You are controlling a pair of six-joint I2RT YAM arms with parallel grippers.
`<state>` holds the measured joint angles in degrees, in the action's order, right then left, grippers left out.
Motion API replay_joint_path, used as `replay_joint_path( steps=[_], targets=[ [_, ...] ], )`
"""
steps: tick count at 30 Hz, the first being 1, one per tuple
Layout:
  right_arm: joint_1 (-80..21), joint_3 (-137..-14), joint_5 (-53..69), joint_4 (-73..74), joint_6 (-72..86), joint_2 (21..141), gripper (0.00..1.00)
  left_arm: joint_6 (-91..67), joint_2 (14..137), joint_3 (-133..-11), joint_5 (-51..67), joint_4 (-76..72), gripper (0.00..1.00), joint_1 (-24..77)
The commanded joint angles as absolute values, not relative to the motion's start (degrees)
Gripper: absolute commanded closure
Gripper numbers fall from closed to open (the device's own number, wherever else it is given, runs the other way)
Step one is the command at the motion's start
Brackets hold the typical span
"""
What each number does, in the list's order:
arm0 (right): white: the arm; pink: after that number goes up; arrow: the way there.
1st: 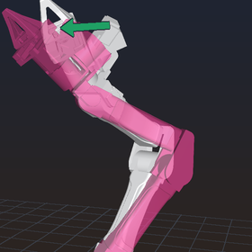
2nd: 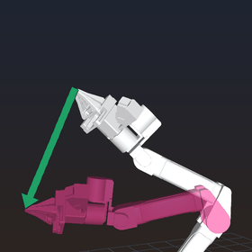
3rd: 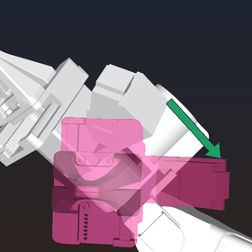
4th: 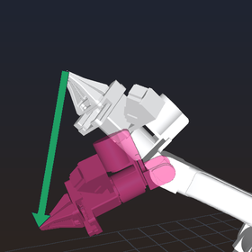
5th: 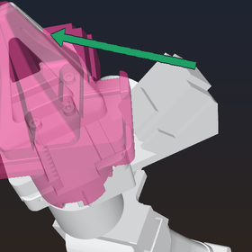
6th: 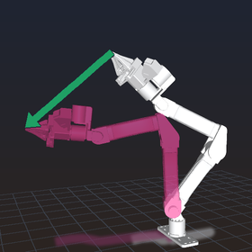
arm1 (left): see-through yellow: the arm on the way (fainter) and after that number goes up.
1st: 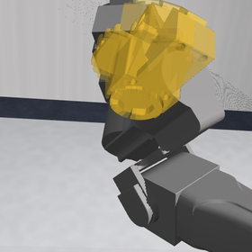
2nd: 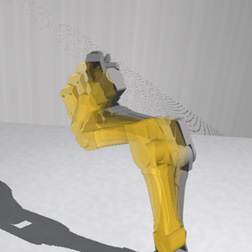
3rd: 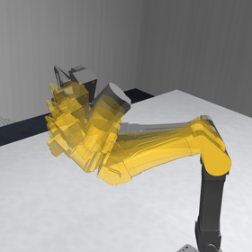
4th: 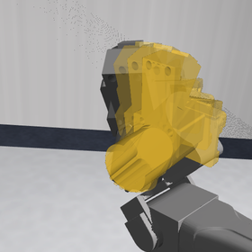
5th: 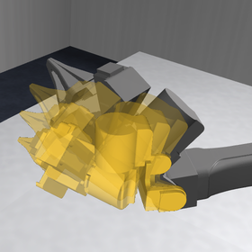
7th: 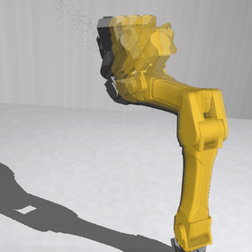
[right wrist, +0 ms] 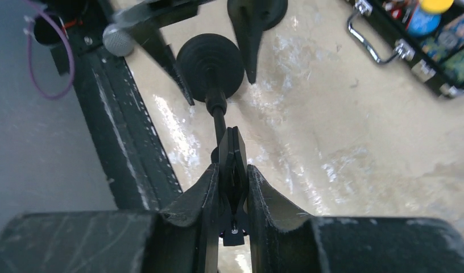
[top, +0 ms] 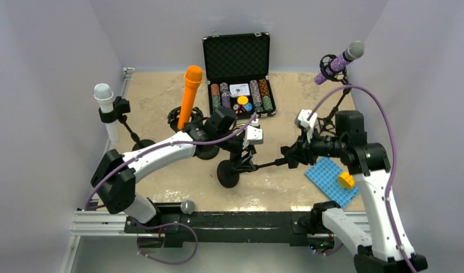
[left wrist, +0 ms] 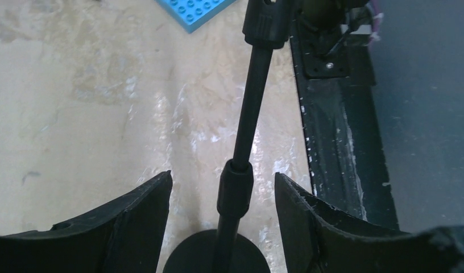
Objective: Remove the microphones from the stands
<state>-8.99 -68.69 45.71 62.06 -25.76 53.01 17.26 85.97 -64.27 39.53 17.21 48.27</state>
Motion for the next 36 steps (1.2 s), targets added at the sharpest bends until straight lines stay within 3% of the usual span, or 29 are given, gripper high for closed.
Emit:
replay_joint_path(
  steps=[1,8,14,19,22,26,28,30,35,36],
  targets=[
    [-9.4,-64.1,48.7,54.6,-41.1,43.9,1.00,19.0,91.3,-68.9,56.6,19.2,0.31,47.2],
    [-10.0,-62.3,47.0,53.7,-49.9,40.3,1.00,31.2,97.1,-74.8,59.3,33.1,0.34,49.3],
    [-10.2,-61.5,48.1,52.5,-49.3,39.9,1.00,24.0,97.2,-70.2,56.1,23.0,0.42,49.2],
    [-10.4,-61.1,46.6,50.1,-44.1,40.3,1.00,18.7,96.7,-68.7,52.1,17.1,0.69,49.4],
    [-10.2,-63.0,39.3,43.8,-26.5,43.7,1.00,18.6,94.7,-68.4,48.3,16.5,0.80,49.3],
    [-10.1,-72.4,30.9,50.8,-8.8,54.4,1.00,15.0,90.2,-63.8,39.4,10.0,1.00,49.2],
    [-9.0,-77.1,25.3,58.3,3.2,60.0,1.00,13.4,88.1,-62.5,30.3,9.2,1.00,50.3],
    [-4.2,-77.8,28.1,62.0,12.0,60.8,1.00,16.5,86.4,-61.7,21.6,11.1,1.00,53.2],
    [-3.1,-75.7,25.2,62.9,11.3,61.0,1.00,12.1,86.4,-59.4,13.1,10.2,1.00,55.1],
    [-3.0,-74.7,27.4,61.9,11.3,60.7,1.00,11.8,86.7,-59.6,14.2,10.8,0.92,55.1]
  ],
)
